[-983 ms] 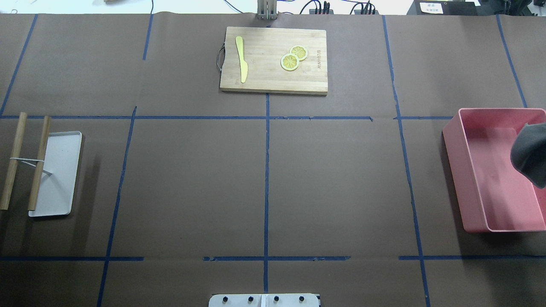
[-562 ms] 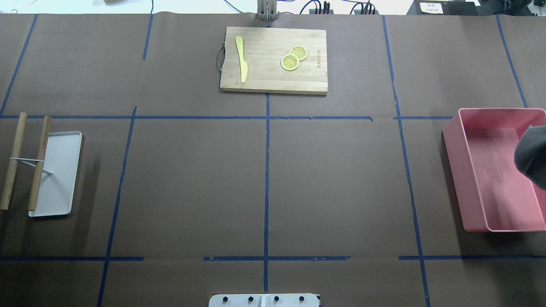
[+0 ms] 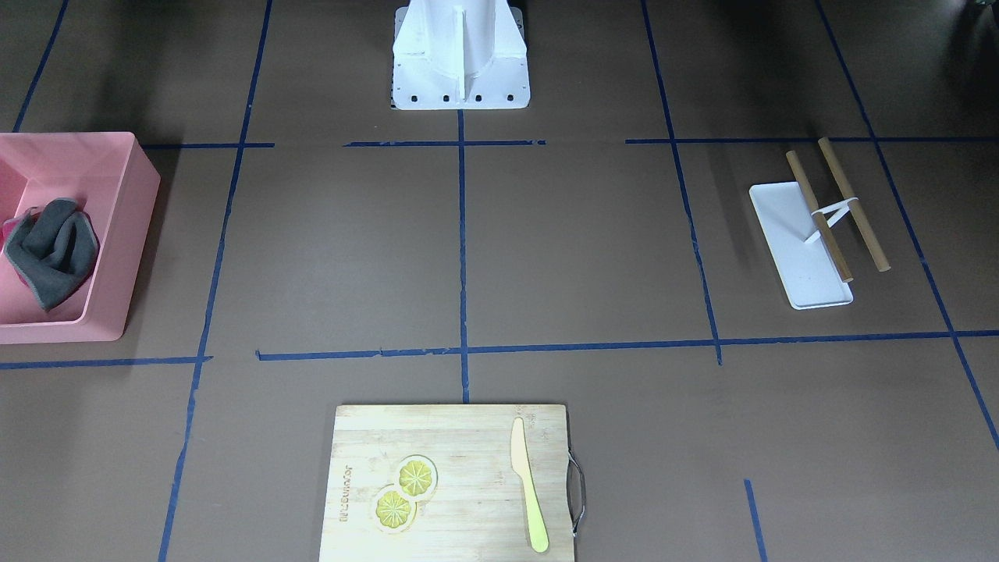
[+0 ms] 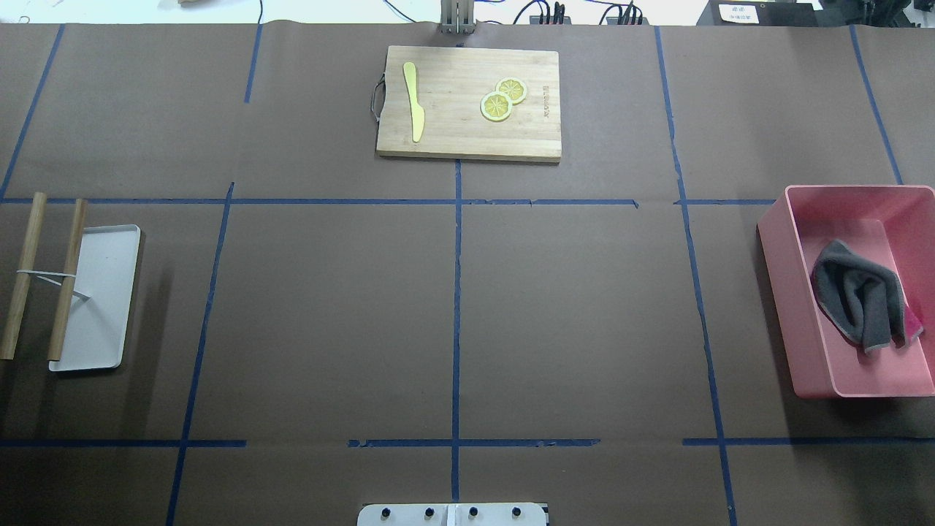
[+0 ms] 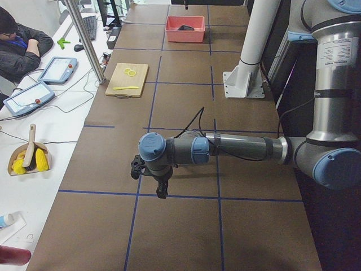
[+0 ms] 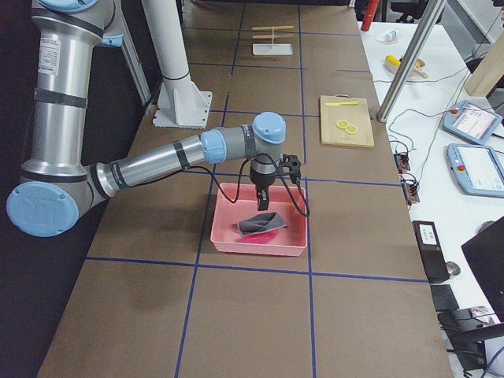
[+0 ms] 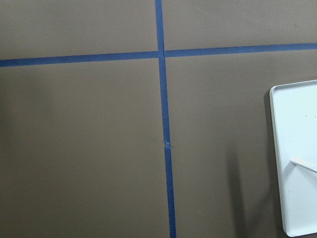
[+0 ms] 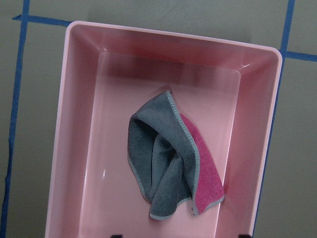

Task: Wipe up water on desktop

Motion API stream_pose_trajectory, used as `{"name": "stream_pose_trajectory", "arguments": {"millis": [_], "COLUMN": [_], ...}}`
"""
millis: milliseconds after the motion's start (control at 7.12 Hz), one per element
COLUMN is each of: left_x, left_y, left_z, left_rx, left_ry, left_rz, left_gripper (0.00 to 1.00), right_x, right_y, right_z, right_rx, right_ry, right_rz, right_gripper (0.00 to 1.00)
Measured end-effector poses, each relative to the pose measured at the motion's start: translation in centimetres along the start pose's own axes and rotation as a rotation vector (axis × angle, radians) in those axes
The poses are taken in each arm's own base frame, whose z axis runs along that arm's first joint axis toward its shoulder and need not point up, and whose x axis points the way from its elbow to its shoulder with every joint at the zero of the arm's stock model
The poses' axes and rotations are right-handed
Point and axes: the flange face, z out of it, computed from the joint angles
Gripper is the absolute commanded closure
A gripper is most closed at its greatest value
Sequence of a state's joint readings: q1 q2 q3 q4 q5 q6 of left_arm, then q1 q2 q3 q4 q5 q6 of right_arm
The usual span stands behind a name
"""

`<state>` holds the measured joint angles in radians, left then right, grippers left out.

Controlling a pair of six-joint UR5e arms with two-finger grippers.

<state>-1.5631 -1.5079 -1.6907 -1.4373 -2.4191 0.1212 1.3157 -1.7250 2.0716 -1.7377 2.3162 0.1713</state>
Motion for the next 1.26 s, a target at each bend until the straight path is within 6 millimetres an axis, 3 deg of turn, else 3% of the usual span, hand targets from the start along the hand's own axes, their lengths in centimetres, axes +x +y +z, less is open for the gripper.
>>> {"name": "stream_pose_trajectory", "arguments": {"millis": [421, 562, 702, 1264], "left_x": [0.1, 0.1, 0.1, 0.0], "left_y": [0.0, -0.1, -0.2, -0.3], "left_z": [0.0, -0.1, -0.1, -0.1], "left_rx": [0.001, 0.002, 0.003, 0.000], "left_ry": [0.000, -0.001, -0.003, -0.007], "left_rz": [0.001, 0.002, 0.003, 0.001], "left_gripper": [0.00, 0.00, 0.00, 0.00], "right_x": [0.3, 1.4, 3.4, 16.5], "right_y": [-0.1, 0.0, 0.1, 1.6], "right_z": [-0.2, -0.3, -0.4, 1.4], "right_rx": [0.005, 0.009, 0.012, 0.096], "right_ry": [0.000, 0.002, -0.005, -0.052], "right_rz": [0.003, 0.016, 0.021, -0.005], "right_gripper": [0.00, 0.00, 0.00, 0.00]}}
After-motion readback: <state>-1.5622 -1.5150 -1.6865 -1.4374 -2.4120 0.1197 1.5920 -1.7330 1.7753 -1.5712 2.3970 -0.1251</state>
